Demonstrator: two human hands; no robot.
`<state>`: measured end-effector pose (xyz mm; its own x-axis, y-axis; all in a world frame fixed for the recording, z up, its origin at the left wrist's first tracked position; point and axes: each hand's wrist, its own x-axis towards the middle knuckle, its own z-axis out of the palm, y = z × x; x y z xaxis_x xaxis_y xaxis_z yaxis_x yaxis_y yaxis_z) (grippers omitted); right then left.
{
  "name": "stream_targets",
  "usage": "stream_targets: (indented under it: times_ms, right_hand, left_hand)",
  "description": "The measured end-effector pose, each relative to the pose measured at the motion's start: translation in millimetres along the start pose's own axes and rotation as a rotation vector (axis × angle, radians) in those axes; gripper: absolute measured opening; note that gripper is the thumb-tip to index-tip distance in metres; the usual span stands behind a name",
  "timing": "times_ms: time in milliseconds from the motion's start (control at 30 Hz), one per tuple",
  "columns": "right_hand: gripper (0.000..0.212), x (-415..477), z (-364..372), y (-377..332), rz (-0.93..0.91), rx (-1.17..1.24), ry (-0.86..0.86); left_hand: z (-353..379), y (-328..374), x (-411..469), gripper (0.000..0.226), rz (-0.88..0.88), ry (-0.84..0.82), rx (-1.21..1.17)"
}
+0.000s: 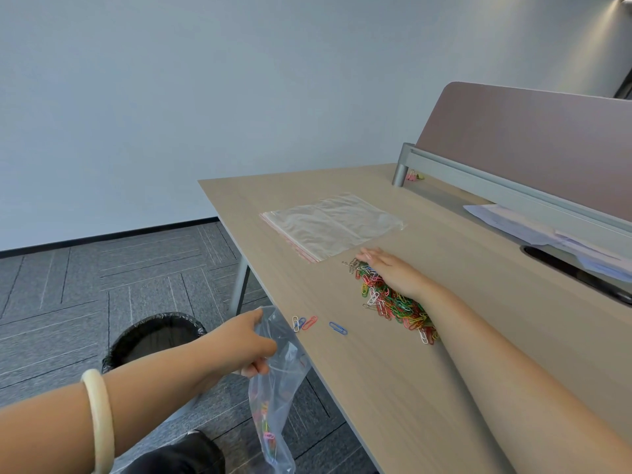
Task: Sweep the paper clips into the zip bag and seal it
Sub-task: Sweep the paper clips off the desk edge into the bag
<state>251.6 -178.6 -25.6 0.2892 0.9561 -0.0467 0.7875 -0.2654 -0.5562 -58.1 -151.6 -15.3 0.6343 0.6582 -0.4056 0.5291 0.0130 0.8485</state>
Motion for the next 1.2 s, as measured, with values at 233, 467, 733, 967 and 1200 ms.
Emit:
stream_targets:
  times_ms: [233,467,733,967,1200]
  right_hand:
    - [0.041,-21,15,-37,-0.106,0.276,-0.129]
    - [0.044,-35,18,-62,-0.139,0.387,-0.183]
    - [0.035,-39,39,-84,-0.178,0.253,-0.177]
    - [0.034,-70,41,-91,-0.195,0.281,-0.244]
    - [0.039,-90,20,-88,-0.184,0.124,-0.168]
  left_hand:
    - [3,1,-3,0.072,-0.023,0.017,0.007]
    - [2,0,-5,0.076,-0.024,0.026,0.006]
    - [0,0,-4,0.076,-0.021,0.024,-0.019]
    - [2,2,-5,0.055,0.006,-0.002,-0.021]
    - [8,1,-7,0.059,0.026,-0.01,-0.01]
